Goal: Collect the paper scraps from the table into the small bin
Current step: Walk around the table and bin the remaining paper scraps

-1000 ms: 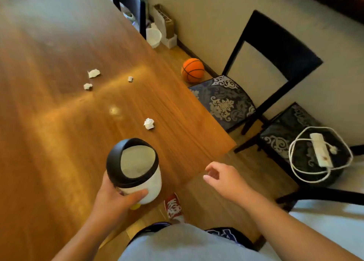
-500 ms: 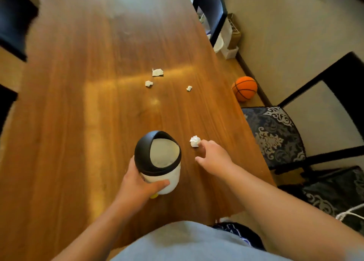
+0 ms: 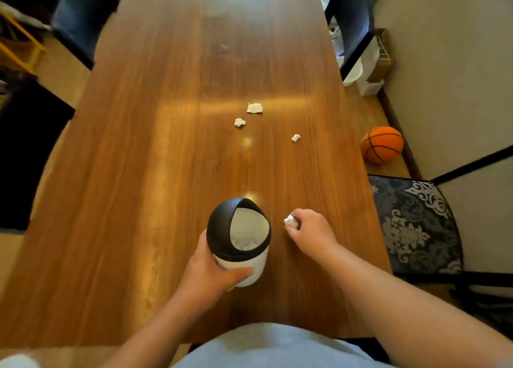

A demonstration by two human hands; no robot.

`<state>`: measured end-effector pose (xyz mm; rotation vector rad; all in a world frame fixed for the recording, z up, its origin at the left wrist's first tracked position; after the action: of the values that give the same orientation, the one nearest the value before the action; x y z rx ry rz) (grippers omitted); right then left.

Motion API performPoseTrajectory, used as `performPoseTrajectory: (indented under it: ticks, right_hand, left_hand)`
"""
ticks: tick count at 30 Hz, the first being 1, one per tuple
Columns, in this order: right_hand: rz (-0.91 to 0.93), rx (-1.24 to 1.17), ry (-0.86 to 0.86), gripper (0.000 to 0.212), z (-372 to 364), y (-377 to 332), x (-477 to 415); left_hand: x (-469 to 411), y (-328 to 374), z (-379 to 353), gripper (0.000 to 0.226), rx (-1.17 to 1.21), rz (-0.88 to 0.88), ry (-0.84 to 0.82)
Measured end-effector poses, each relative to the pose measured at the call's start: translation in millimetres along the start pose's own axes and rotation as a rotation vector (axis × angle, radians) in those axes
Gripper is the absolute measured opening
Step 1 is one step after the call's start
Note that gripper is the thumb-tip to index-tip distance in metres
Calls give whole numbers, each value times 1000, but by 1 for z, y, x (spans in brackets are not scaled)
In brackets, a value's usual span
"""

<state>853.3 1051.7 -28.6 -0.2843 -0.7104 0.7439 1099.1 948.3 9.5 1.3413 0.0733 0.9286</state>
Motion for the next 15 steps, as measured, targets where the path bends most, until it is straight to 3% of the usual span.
performPoseTrajectory:
  ticks: [5,12,14,15]
  right_hand:
    - [205,-373,137,19,78,-22,25]
    - [626,-685,728,29,219,-61,96]
    - [643,-640,740,31,215,-68,97]
    - [640,-554,651,32,203,-71,92]
  left_hand:
    - [-7,4,-16,106,18,-1,52]
    - [-26,19,-44,113,43,-9,64]
    - [-32,27,-52,113,46,-20,57]
    - [-34,31,-55,112,42,-32,60]
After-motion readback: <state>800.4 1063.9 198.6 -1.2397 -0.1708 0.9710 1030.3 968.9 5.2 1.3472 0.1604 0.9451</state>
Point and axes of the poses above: each hand's wrist, its own x-axis away from the middle knuckle, its own z-axis out of the back of the hand, y = z × x, the point moved 4 cm from there along -x, towards the middle knuckle, and after that the axes turned 9 degrees about -y, right-handed, at the moved point
